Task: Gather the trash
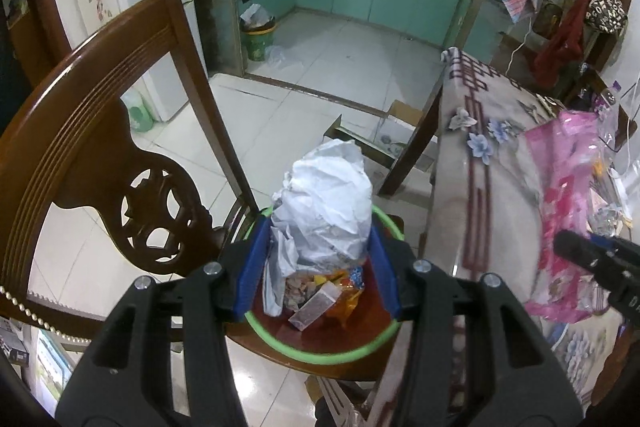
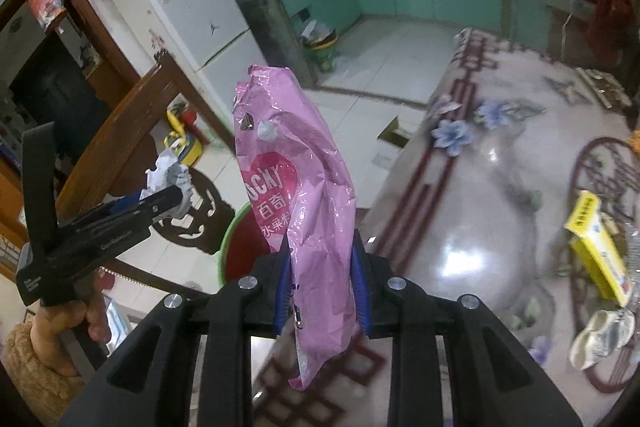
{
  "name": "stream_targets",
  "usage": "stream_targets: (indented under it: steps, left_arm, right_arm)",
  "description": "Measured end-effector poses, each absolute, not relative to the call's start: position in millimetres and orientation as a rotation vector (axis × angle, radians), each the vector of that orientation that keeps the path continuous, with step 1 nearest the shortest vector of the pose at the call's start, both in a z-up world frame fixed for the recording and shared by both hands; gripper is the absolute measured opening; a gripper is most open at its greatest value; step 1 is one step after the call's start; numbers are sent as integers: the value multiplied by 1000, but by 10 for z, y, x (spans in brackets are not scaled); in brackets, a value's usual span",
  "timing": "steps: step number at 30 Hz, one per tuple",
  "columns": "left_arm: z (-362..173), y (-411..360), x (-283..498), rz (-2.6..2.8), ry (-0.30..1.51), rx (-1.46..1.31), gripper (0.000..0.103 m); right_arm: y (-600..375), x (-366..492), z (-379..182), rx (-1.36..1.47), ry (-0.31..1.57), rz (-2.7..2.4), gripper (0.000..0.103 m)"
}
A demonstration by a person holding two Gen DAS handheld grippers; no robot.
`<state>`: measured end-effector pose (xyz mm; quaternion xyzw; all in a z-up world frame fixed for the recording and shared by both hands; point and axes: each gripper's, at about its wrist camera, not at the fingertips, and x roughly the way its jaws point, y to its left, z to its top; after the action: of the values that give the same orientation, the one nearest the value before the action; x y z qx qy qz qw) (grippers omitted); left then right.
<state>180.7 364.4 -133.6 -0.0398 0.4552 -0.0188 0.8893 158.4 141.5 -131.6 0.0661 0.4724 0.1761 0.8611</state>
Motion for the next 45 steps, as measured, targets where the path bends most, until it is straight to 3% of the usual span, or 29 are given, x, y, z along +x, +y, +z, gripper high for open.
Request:
stream_targets:
  steps: [5,7,9,10,11,13,31,45]
  left_arm:
    - [-1389,3760,1944,-37,957,-96,47]
    - [-1412,3800,1999,-37,962,-102,48]
    - [-1435,3812,2033,-41,967,-108,54]
    - [-1443,3828,2050,-41,968,-115,63]
    - [-1443,3844,2063,-42,965,-127,73]
    - [-1432,3859,2074,-40,951,-147,80]
    - [-1297,3287,1781,-121,935,-92,82]
    - [-1271,1985,1200,-197,960,-60,82]
  right_arm:
    - [1692,1751,-1474,110,1045,403,26]
    - [1778,1805,-1525,104,1058,414,32]
    - [1853,1871,-1580,114,1079,434,46]
    - [1869,1895,-1590,123,1084,438,65]
    - [1872,1905,-1580,132,1067,425,72]
    - [1870,1908,-1538,123,1042,420,71]
    - [1171,1441,-1314,149,986,297,71]
    - [53,766,-1226,133,959,277,72]
